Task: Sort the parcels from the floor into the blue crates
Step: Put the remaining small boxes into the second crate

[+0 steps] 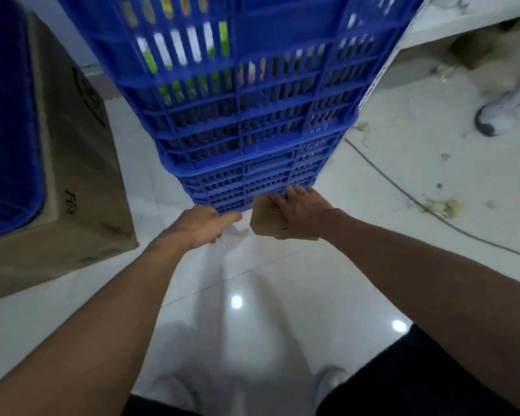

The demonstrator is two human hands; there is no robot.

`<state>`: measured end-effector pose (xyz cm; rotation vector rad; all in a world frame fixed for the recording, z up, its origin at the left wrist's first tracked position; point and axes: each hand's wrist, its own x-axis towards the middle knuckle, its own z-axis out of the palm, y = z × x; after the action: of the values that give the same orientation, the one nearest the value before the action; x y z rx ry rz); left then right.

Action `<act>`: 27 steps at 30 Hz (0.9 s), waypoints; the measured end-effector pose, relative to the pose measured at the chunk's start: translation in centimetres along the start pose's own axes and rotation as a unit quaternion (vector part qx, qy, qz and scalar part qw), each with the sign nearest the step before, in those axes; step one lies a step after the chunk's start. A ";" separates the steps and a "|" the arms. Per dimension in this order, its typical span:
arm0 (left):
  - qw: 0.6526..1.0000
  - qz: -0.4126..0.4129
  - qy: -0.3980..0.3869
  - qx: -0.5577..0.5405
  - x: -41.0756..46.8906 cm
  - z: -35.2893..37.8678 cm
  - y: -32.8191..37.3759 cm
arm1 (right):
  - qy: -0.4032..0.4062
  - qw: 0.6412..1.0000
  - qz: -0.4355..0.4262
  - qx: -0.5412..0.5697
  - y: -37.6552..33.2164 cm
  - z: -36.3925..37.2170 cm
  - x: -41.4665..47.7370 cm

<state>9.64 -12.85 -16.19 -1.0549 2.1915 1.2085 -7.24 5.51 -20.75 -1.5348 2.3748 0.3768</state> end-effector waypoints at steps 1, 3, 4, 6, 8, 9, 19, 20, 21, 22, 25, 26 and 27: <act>1.000 -0.001 -0.004 -0.001 -2.3 -1.2 1.0 | -0.005 1.000 0.003 -0.001 0.0 -2.3 -1.7; 1.000 0.002 -0.003 -0.004 -6.9 -3.8 3.7 | -0.019 1.000 0.012 -0.009 -0.2 -7.3 -5.1; 1.000 0.004 0.001 -0.012 -9.1 -5.1 5.3 | -0.026 1.000 0.016 -0.008 -0.3 -10.0 -6.9; 1.000 0.005 0.006 -0.028 -14.0 -8.0 8.7 | -0.034 0.999 0.022 0.004 -0.6 -15.6 -10.5; 1.000 0.004 0.006 -0.029 -18.8 -10.9 12.0 | -0.039 0.999 0.030 0.015 -0.9 -21.3 -13.8; 1.000 0.005 0.011 -0.019 -21.3 -12.5 13.3 | -0.047 0.998 0.032 0.019 -1.2 -24.3 -15.3; 0.999 0.034 0.026 0.027 -44.1 -27.5 24.4 | -0.049 0.995 0.061 0.062 -4.7 -50.4 -29.9; 0.998 0.041 0.030 0.035 -45.4 -28.4 24.9 | -0.047 0.995 0.066 0.065 -5.1 -51.7 -30.8; 0.997 0.049 0.040 0.041 -46.5 -29.2 25.4 | -0.042 0.995 0.068 0.060 -5.3 -52.8 -31.5; 0.996 0.058 0.051 0.045 -47.4 -29.9 25.6 | -0.038 0.995 0.069 0.054 -5.5 -53.9 -32.0; 0.993 0.081 0.063 0.056 -49.3 -31.3 25.6 | -0.022 0.994 0.082 0.067 -6.1 -56.4 -32.5; 0.992 0.086 0.067 0.064 -49.7 -31.8 25.5 | -0.016 0.994 0.086 0.069 -6.4 -57.0 -32.5; 0.991 0.090 0.070 0.071 -50.1 -32.3 25.3 | -0.013 0.994 0.088 0.069 -6.7 -57.6 -32.6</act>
<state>20.93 -11.01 47.51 -0.9243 2.4855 1.0607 6.03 8.97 44.39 -1.2583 2.4667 0.2627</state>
